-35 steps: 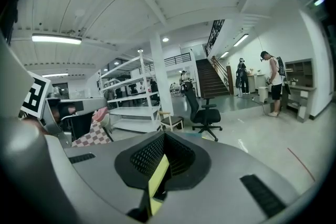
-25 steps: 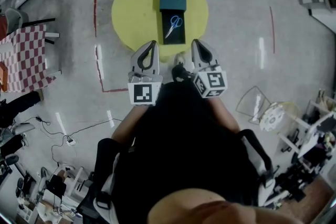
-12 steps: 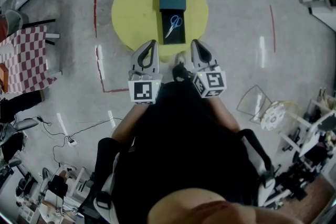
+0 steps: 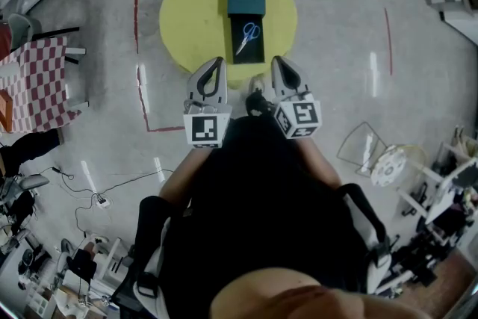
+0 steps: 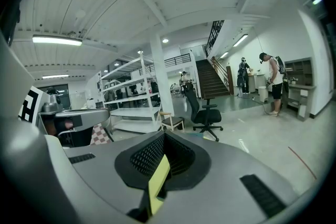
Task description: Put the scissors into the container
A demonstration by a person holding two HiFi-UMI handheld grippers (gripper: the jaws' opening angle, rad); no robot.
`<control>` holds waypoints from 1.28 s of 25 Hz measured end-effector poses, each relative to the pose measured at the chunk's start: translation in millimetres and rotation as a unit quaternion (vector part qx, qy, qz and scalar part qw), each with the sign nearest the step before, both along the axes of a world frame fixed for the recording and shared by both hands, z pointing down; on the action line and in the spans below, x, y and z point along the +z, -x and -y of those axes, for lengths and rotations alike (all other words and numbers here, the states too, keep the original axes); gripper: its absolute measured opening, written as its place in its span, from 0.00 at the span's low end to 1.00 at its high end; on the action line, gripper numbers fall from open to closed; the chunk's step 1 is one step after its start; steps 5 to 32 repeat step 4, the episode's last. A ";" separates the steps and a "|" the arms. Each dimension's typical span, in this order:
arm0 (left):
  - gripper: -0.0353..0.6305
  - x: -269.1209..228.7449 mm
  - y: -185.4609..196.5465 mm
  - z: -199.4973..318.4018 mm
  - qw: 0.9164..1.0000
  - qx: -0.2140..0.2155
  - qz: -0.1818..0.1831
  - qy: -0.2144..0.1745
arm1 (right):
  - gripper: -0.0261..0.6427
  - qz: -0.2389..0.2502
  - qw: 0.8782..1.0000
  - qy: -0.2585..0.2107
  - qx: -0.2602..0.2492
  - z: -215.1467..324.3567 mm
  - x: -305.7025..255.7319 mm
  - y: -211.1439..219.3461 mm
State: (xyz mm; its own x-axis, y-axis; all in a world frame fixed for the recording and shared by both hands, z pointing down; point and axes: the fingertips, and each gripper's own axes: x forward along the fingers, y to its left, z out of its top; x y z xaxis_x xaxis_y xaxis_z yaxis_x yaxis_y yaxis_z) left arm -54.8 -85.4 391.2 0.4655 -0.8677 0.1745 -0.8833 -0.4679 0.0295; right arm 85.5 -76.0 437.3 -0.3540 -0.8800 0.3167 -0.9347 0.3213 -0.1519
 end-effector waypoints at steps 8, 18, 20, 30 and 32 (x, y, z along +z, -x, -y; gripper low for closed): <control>0.05 -0.1 -1.3 0.0 1.000 0.000 -0.001 0.005 | 0.03 -0.002 1.000 -0.002 -0.005 0.8 -1.7 0.3; 0.05 -0.1 -1.3 0.0 1.000 0.000 -0.001 0.005 | 0.03 -0.002 1.000 -0.002 -0.005 0.8 -1.7 0.3; 0.05 -0.1 -1.3 0.0 1.000 0.000 -0.001 0.005 | 0.03 -0.002 1.000 -0.002 -0.005 0.8 -1.7 0.3; 0.05 -0.1 -1.3 0.0 1.000 0.000 -0.001 0.005 | 0.03 -0.002 1.000 -0.002 -0.005 0.8 -1.7 0.3; 0.05 -0.1 -1.3 0.0 1.000 0.000 -0.001 0.005 | 0.03 -0.002 1.000 -0.002 -0.005 0.8 -1.7 0.3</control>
